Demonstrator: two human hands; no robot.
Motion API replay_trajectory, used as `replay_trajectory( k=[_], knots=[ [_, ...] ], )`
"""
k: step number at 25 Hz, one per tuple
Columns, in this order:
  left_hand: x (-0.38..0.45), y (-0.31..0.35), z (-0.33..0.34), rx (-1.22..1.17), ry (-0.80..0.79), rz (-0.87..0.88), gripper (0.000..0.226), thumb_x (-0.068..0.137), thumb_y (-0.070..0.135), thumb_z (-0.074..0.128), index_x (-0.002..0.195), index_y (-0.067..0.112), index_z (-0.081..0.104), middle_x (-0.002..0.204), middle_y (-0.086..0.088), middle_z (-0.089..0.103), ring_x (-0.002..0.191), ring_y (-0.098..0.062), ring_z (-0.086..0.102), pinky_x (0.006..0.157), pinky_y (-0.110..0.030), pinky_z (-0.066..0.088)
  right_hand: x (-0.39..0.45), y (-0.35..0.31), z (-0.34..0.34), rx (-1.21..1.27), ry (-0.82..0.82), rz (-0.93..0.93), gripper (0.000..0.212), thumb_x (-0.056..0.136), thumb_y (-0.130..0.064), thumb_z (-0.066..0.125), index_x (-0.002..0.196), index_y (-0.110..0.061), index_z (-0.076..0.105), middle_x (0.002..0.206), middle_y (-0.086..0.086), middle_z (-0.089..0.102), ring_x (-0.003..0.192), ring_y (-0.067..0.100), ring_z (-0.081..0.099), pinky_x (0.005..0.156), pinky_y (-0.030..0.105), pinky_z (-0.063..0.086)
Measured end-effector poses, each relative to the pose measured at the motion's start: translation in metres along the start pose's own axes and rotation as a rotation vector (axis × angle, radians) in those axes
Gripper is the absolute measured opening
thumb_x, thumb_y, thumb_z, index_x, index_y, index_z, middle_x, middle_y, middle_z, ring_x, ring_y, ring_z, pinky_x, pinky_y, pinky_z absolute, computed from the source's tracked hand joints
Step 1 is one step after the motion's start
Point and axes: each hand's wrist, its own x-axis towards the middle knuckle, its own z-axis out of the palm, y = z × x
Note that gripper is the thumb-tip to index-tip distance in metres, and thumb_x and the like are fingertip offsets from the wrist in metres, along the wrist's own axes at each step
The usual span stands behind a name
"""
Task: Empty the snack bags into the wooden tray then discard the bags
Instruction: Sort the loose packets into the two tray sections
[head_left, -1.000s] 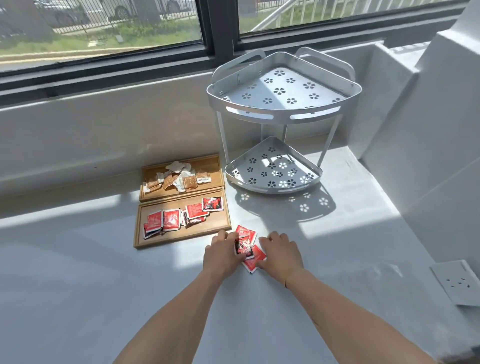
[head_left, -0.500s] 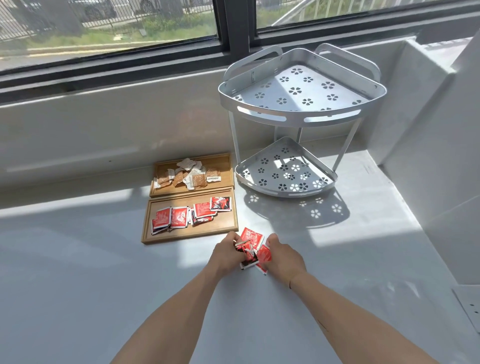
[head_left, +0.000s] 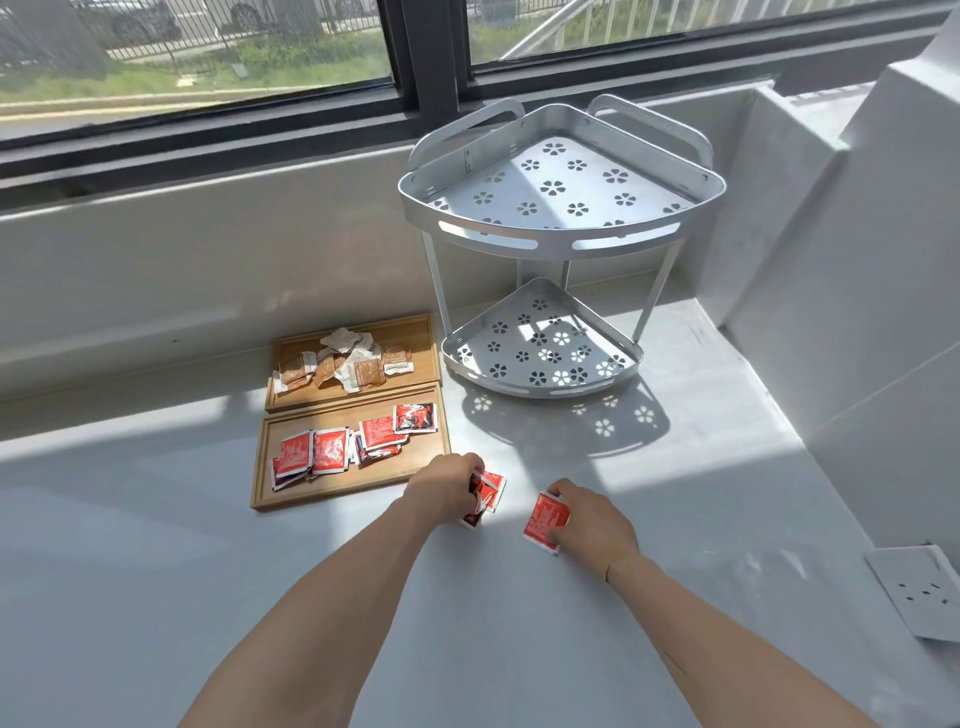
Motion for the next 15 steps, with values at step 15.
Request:
replay_trajectory(
  k=[15],
  knots=[
    [-0.068,-0.062,0.033,-0.278,0.156,-0.026,0.019,0.084,0.019,0.052,0.101,0.022,0.045,0.105,-0.004,0.069,0.091,-0.028,0.062,0.071,-0.037,0.049,-0.006,-0.053,0.017,-0.137,0.001,-0.036,0.046,0.074,-0.015,0.058,0.114,-0.037,0.061,0.109,-0.002,0.071,0.100,0.021,0.063,0.077,0.030,0.052]
  ],
)
